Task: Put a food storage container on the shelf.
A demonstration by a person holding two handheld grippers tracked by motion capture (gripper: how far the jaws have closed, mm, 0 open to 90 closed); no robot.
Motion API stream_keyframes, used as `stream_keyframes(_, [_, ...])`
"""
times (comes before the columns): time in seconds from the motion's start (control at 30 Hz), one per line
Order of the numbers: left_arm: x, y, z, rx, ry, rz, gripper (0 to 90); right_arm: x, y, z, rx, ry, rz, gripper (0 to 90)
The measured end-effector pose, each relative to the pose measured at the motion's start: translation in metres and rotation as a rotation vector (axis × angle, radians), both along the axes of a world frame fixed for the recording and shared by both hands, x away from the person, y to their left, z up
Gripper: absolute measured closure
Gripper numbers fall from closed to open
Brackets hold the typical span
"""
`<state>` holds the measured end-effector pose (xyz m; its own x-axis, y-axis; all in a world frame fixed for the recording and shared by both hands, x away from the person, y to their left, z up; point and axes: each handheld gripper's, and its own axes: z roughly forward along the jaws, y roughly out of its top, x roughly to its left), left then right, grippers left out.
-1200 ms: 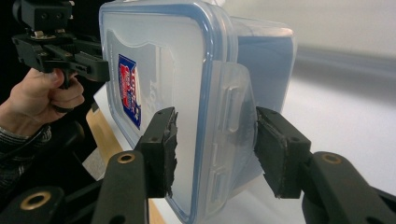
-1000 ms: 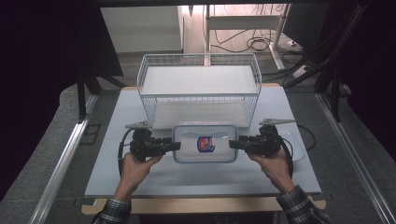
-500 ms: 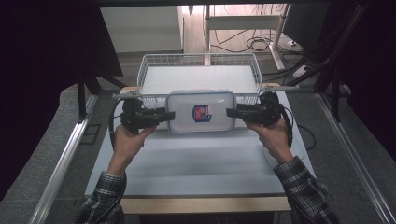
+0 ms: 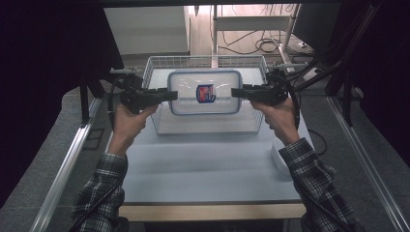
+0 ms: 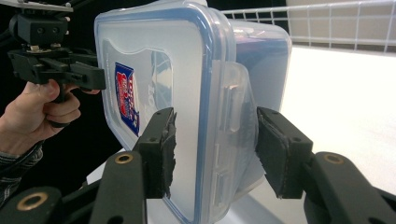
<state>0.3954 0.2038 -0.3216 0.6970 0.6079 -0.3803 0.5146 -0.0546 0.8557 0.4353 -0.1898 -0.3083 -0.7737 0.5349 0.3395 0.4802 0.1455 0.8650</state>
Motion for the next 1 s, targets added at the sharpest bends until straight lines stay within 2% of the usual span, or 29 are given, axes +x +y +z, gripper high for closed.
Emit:
stream_keyframes(0.2, [0.015,0.003,0.004,-0.010,0.005,0.002,54.3,0.014,0.004,0.009,0.003,-0.002,-0.020,49.2])
stream_keyframes(0.43, [0.029,0.003,0.002,-0.008,0.023,0.020,53.3,0.030,0.008,0.010,0.002,0.013,-0.039,48.8])
stream_keyframes(0.57, [0.034,0.000,-0.002,0.005,0.037,0.034,52.5,0.035,0.008,0.008,0.005,0.018,-0.049,48.6])
stream_keyframes(0.7, [0.036,0.001,-0.003,-0.012,0.037,0.041,51.9,0.039,0.008,0.006,0.023,0.024,-0.052,48.5])
stream_keyframes(0.87, [0.037,-0.003,-0.003,0.008,0.012,0.062,48.6,0.043,0.008,0.004,0.033,0.029,-0.060,47.7])
stream_keyframes(1.0, [0.041,-0.002,-0.004,-0.007,0.016,0.078,46.9,0.046,0.009,0.002,0.040,0.030,-0.078,46.3])
